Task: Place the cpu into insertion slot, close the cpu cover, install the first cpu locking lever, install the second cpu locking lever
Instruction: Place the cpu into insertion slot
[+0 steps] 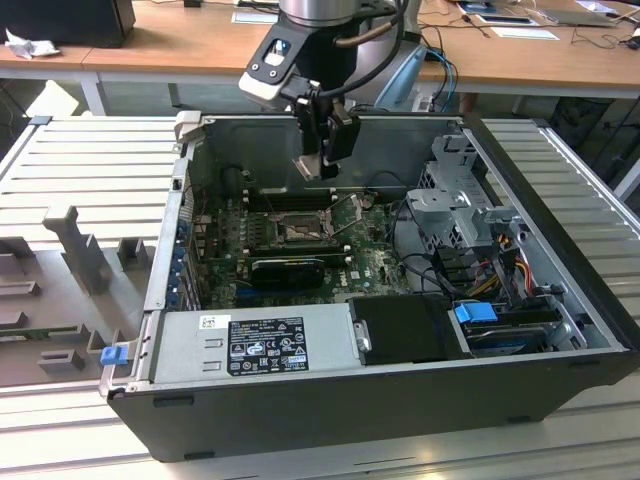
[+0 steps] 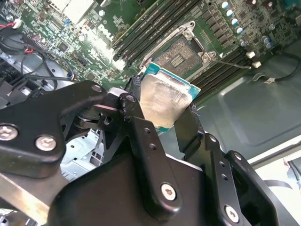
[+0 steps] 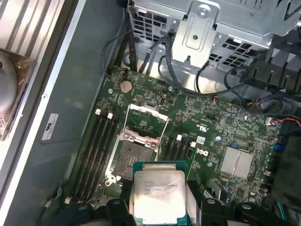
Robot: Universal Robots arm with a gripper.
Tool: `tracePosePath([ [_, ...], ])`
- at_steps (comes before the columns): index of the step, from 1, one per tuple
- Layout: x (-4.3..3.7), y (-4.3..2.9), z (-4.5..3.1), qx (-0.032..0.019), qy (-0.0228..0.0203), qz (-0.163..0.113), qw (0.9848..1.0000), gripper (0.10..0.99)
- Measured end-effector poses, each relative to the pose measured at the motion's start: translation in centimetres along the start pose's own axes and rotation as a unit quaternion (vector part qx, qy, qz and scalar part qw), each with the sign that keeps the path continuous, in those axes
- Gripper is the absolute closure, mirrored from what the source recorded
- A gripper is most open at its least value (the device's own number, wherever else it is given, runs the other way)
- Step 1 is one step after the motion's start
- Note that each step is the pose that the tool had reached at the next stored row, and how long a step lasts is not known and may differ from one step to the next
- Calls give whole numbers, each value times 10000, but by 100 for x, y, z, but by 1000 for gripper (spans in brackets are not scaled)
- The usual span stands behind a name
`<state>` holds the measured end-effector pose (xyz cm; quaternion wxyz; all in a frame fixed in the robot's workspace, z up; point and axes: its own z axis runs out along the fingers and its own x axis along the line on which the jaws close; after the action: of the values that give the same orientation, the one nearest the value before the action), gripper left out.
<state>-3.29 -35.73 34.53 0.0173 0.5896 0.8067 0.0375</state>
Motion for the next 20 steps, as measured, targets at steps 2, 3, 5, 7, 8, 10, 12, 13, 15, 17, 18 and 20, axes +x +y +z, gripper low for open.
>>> tracePosePath([
  [2,0,0,5,-1,-4,52,10000,557],
  [3,0,-1,7,-1,-7,79,10000,557],
  [5,0,-1,12,-2,-12,143,9999,557],
  [7,0,-2,18,-2,-27,236,9997,557],
  [8,0,-2,21,-2,-35,289,9996,557],
  [10,-1,-2,25,-1,-46,364,9993,557],
  [12,-1,-3,31,-1,-61,470,9989,557],
  [13,-1,-3,33,-1,-67,508,9987,557],
  [15,-1,-3,38,0,-79,601,9982,557],
  [17,-1,-3,42,-1,-89,689,9976,557],
  [18,-1,-4,44,-1,-92,727,9973,557],
  [20,-1,-4,49,0,-114,846,9963,557],
])
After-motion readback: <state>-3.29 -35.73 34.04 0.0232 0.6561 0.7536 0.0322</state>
